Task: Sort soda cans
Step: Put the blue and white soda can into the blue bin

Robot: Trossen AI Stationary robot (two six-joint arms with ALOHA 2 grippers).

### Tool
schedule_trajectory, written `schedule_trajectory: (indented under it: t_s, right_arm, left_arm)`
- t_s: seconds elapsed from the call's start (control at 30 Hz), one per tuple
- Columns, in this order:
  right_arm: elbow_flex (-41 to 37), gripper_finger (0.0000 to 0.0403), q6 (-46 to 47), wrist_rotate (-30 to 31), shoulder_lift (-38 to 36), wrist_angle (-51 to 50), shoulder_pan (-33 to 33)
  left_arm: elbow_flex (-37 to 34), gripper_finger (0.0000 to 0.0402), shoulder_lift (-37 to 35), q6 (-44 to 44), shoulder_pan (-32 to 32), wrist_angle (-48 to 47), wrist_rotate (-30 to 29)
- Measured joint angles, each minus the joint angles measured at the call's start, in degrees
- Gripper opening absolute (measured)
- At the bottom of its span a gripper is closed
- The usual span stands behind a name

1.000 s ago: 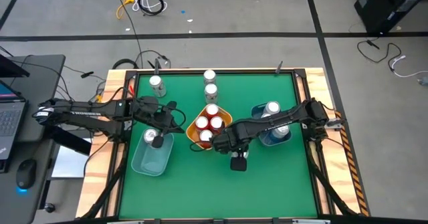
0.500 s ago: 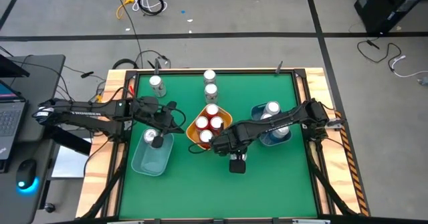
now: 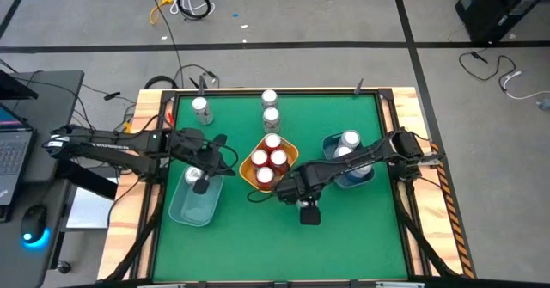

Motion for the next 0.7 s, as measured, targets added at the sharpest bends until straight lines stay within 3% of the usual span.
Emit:
schedule_trajectory:
  t_s: [0.1, 0.3, 0.47, 0.7]
  right_arm:
    - [0.99, 0.0292, -0.15, 0.87, 0.1, -0.98, -0.02]
    - [6.73, 0.0289, 0.0, 0.65, 0.11, -9.48, -0.04]
    - [14.05, 0.0289, 0.82, 7.97, -0.01, -22.28, 0.01]
    - [12.84, 0.0289, 5.14, 12.06, -7.45, -21.73, -1.56]
  left_arm:
    - [0.0, 0.0, 0.0, 0.0, 0.0, 0.28, -0.04]
    - [0.0, 0.0, 0.0, 0.0, 0.0, 0.29, -0.46]
    - [0.0, 0.0, 0.0, 0.0, 0.0, 0.27, -0.46]
    - [-0.02, 0.0, -0.02, -0.04, 0.0, -0.46, -0.48]
